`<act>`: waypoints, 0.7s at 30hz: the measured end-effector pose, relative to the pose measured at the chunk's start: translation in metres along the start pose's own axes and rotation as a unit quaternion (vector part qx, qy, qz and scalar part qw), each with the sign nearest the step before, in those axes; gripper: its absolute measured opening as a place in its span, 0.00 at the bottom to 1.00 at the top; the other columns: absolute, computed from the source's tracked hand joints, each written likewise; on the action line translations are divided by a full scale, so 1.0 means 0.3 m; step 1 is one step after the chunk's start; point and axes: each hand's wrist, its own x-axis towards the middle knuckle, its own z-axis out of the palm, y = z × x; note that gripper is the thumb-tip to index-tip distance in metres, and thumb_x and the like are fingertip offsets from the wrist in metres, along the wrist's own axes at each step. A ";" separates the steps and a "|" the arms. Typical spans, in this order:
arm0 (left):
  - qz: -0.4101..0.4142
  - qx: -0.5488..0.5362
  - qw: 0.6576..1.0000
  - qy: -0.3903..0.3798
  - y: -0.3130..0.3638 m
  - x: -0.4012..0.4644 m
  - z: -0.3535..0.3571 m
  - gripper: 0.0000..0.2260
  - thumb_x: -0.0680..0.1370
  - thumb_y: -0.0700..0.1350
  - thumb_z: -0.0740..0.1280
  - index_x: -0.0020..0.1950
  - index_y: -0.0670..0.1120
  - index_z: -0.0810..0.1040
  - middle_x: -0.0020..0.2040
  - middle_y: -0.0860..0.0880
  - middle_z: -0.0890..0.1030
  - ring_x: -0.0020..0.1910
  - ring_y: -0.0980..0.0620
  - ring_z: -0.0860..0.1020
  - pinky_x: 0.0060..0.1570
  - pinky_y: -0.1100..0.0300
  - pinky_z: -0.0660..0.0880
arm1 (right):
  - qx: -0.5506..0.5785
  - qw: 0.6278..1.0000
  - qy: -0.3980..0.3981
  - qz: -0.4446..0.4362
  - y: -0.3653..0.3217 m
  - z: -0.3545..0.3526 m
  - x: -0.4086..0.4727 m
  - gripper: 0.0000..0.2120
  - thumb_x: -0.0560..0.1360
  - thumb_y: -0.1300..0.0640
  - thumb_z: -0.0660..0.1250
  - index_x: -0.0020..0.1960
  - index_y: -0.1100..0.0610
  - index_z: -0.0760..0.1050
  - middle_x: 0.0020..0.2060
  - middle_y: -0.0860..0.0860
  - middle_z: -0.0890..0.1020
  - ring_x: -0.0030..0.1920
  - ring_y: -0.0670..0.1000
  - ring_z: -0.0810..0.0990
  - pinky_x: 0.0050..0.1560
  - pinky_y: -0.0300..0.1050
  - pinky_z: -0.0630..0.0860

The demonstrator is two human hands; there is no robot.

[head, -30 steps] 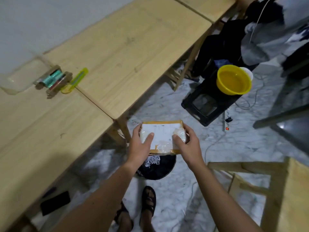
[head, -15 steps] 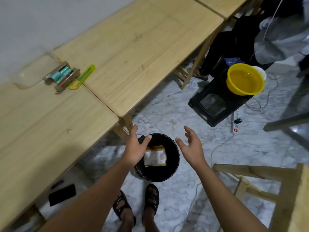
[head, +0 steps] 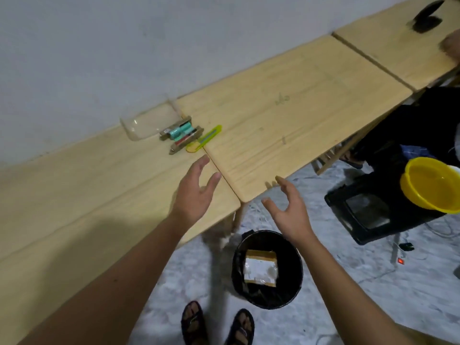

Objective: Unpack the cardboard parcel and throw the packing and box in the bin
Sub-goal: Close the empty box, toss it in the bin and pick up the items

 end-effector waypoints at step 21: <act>0.041 0.336 0.938 0.075 -0.470 0.307 -0.524 0.31 0.85 0.53 0.63 0.83 0.39 0.60 0.85 0.43 0.58 0.85 0.48 0.52 0.83 0.54 0.44 | -0.215 0.922 -0.159 -0.280 -0.428 0.662 0.717 0.38 0.69 0.59 0.73 0.77 0.54 0.67 0.77 0.52 0.66 0.80 0.55 0.59 0.79 0.54 0.60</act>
